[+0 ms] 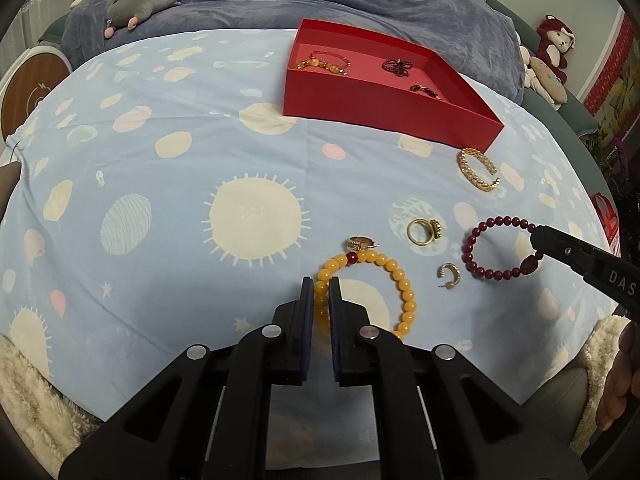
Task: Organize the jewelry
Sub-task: 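Carry both held bracelets over the red box and lower them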
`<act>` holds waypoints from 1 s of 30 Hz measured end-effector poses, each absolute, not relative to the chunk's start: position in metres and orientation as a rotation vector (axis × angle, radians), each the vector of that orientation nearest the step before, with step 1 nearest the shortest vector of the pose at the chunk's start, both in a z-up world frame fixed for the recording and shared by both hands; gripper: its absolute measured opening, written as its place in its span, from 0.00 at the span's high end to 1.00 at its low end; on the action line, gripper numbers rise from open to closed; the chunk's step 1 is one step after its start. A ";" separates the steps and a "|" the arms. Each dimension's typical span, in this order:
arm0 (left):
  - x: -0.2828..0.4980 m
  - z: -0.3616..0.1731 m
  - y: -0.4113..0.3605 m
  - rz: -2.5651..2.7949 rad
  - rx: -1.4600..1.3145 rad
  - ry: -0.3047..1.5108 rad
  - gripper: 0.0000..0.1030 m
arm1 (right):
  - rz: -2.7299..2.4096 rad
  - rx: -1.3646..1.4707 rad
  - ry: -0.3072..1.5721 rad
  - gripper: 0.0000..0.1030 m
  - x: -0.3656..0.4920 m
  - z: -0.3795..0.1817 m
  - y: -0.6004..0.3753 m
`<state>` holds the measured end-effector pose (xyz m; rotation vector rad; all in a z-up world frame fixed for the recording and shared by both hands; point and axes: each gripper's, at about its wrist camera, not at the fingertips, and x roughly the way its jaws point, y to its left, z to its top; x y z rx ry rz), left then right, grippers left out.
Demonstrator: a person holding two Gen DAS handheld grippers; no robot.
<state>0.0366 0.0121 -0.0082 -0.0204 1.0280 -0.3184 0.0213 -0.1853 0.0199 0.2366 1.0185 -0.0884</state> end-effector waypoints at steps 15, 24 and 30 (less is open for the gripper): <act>0.002 0.045 -0.007 -0.435 -0.035 0.977 0.93 | -0.001 0.243 0.977 0.93 -0.026 0.057 -0.172; 0.005 0.075 -0.017 -0.469 -0.022 0.937 0.93 | 0.026 0.255 0.928 0.93 -0.022 0.079 -0.171; 0.033 0.105 -0.030 -0.504 -0.035 0.883 0.93 | 0.024 0.238 0.883 0.93 0.004 0.099 -0.180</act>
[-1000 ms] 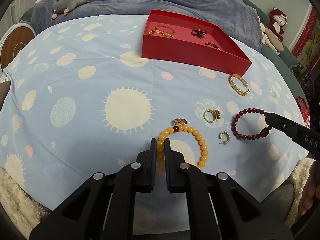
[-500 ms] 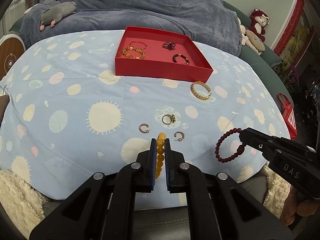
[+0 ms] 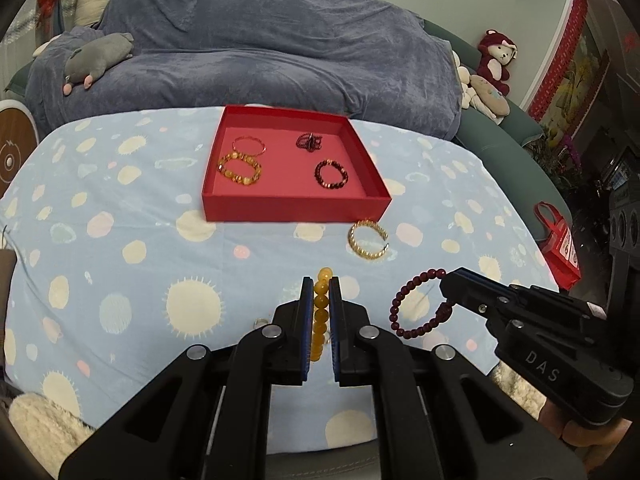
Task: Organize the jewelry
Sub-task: 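Carry both held bracelets over the red box and lower them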
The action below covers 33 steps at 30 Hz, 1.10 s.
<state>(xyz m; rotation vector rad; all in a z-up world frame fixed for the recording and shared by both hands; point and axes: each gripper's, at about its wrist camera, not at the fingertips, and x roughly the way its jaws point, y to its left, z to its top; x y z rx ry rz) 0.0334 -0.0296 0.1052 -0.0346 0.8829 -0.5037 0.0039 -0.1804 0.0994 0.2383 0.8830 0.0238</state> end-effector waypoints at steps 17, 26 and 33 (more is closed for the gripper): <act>0.183 0.136 -0.073 -0.569 -0.139 0.806 0.93 | 0.028 0.285 0.813 0.93 0.160 0.111 -0.207; 0.227 0.041 -0.056 -0.472 -0.147 0.991 0.93 | -0.010 0.339 0.971 0.93 0.197 0.032 -0.211; 0.234 0.008 -0.044 -0.356 -0.031 1.021 0.93 | -0.060 0.291 1.014 0.92 0.200 0.007 -0.222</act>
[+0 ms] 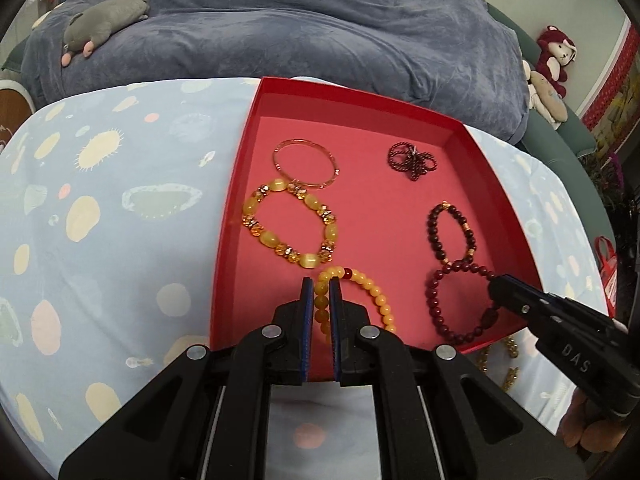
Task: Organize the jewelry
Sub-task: 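Carry both held bracelets over the red box and lower them, then open both tools to release the bracelets and withdraw from the box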
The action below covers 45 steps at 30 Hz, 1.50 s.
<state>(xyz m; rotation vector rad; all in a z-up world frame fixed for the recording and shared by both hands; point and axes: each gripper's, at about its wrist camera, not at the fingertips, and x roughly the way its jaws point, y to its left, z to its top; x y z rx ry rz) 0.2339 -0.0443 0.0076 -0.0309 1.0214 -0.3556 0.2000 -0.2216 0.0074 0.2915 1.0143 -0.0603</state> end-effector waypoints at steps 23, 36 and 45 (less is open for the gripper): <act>0.208 0.026 -0.049 -0.271 0.037 0.940 0.62 | -0.068 0.257 0.935 0.71 0.172 0.036 -0.213; 0.166 0.036 -0.034 -0.256 0.019 0.948 0.61 | -0.114 0.278 0.960 0.71 0.118 0.032 -0.228; 0.119 0.021 -0.018 -0.244 0.006 0.997 0.56 | -0.140 0.293 1.003 0.71 0.068 0.019 -0.233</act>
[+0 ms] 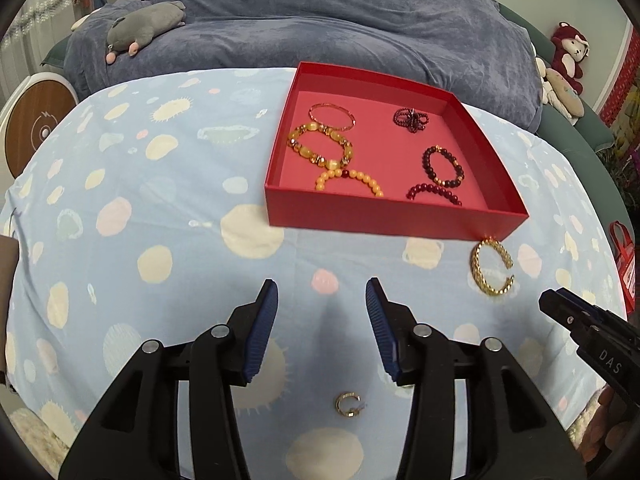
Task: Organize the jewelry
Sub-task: 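Open both tools to release the bracelets and withdraw from the box, then grasp the gold ring with the left tool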
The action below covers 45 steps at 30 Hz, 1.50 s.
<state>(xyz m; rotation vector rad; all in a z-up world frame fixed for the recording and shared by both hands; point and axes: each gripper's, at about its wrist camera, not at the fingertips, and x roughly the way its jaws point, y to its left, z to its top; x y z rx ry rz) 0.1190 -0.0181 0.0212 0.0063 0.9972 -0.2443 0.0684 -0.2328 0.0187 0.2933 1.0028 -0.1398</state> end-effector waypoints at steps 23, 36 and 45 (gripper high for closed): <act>0.073 -0.013 -0.063 -0.342 0.053 1.080 0.41 | -0.109 0.318 1.064 0.71 0.022 -0.001 -0.211; 0.079 -0.018 -0.067 -0.359 0.052 1.079 0.80 | -0.098 0.325 1.072 0.71 0.026 -0.005 -0.209; 0.082 -0.011 -0.058 -0.366 0.003 1.077 0.95 | -0.095 0.316 1.067 0.71 0.031 -0.003 -0.207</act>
